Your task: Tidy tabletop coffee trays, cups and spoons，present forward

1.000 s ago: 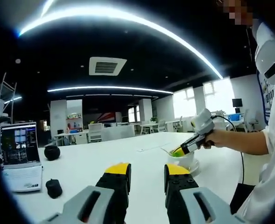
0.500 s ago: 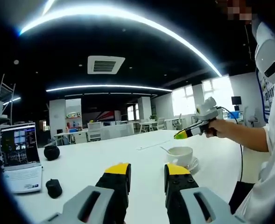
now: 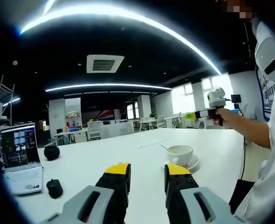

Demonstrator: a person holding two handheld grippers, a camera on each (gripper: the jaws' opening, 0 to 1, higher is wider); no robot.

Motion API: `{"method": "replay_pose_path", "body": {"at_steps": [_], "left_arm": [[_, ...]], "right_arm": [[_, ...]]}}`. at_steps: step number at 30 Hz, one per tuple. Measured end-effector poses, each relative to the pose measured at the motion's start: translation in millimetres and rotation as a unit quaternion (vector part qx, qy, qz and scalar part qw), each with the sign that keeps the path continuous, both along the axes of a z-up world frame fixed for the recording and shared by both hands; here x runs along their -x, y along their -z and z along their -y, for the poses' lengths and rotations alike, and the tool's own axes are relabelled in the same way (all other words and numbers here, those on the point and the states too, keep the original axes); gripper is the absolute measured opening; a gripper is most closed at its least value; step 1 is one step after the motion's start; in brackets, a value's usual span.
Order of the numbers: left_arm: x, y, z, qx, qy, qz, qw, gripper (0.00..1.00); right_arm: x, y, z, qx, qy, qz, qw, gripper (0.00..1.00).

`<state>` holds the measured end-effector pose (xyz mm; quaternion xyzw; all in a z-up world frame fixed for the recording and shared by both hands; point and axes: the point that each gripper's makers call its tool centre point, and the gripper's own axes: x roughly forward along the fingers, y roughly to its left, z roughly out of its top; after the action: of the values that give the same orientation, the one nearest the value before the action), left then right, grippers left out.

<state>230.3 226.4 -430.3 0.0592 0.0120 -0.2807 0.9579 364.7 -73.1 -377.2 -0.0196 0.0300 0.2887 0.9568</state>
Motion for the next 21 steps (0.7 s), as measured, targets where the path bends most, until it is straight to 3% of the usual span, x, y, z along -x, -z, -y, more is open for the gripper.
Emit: {"method": "replay_pose_path", "body": {"at_steps": [10, 21], "left_arm": [[-2.2, -0.6, 3, 0.003, -0.001, -0.002, 1.0000, 0.31], [-13.9, 2.4, 3, -0.005, -0.026, 0.012, 0.9996, 0.31]], "right_arm": [[29, -13.0, 39, 0.013, 0.019, 0.020, 0.9995, 0.17], [42, 4.8, 99, 0.007, 0.070, 0.027, 0.9971, 0.17]]}}
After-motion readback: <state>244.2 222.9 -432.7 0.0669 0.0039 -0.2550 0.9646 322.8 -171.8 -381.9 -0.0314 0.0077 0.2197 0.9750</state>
